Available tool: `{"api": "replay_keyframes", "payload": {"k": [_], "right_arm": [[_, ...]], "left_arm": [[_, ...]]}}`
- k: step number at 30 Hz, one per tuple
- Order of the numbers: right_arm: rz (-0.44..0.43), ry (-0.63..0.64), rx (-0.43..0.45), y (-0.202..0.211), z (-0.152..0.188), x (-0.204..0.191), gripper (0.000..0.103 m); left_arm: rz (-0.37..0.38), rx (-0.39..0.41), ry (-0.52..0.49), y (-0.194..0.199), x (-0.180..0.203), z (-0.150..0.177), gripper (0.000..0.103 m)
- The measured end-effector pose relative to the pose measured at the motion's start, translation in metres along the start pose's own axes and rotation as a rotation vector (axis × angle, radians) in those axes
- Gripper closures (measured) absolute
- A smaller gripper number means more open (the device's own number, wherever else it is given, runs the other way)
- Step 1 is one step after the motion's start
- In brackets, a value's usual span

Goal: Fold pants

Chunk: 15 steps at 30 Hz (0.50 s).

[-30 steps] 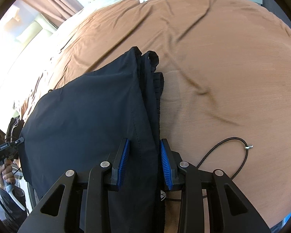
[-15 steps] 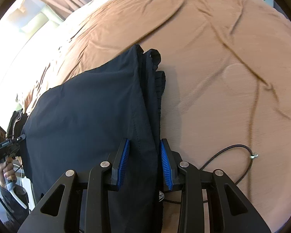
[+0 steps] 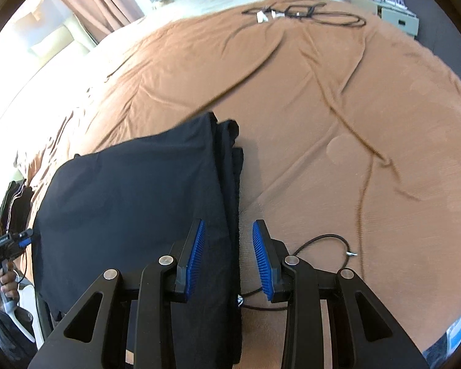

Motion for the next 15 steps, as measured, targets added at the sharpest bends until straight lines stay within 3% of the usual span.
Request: {"api": "replay_keyframes", "payload": {"k": [15], "right_arm": [[-0.074, 0.108, 0.024, -0.009, 0.021, -0.052, 0.073]], "left_arm": [[0.036, -0.018, 0.032, 0.017, -0.032, 0.054, 0.066]]}}
Point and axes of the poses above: each gripper's, at about its wrist camera, not at the fingertips, and y roughly against the way its jaws point, x to its right, z to its underside, the point moved 6 cm from there along -y, roughly the way its jaws point, and after that the axes turned 6 degrees about -z, right-handed, at the moved point
